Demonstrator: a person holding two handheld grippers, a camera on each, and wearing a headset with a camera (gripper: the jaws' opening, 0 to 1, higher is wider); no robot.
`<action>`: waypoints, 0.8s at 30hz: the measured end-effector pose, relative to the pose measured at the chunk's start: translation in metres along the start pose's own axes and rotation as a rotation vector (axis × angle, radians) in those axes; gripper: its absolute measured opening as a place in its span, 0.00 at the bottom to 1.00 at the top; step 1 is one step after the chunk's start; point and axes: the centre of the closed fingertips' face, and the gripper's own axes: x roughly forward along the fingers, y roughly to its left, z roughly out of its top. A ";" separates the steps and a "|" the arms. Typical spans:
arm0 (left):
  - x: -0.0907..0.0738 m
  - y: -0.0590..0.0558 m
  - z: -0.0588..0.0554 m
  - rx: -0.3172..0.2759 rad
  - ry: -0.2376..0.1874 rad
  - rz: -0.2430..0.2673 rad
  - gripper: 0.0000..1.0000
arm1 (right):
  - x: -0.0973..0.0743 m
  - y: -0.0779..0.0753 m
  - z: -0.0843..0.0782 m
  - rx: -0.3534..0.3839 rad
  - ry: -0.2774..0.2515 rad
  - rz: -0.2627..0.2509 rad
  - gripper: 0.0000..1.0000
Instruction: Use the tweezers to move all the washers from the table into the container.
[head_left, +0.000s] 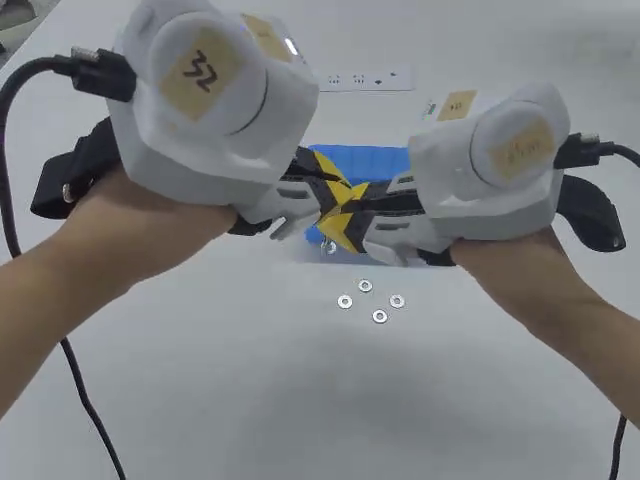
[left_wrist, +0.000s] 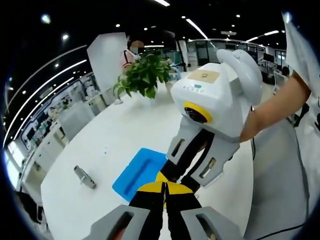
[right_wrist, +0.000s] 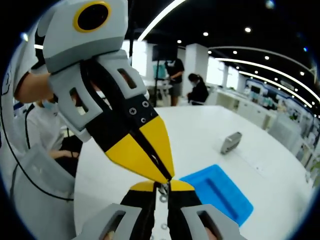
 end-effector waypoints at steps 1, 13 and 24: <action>-0.001 0.002 0.002 0.005 -0.003 0.004 0.00 | -0.001 -0.002 0.002 -0.005 -0.003 -0.004 0.04; 0.006 0.028 0.010 0.049 -0.028 0.043 0.00 | 0.008 -0.028 0.014 -0.030 -0.031 -0.052 0.04; 0.041 0.046 -0.007 0.055 -0.018 0.035 0.00 | 0.032 -0.052 -0.008 -0.005 -0.006 -0.067 0.04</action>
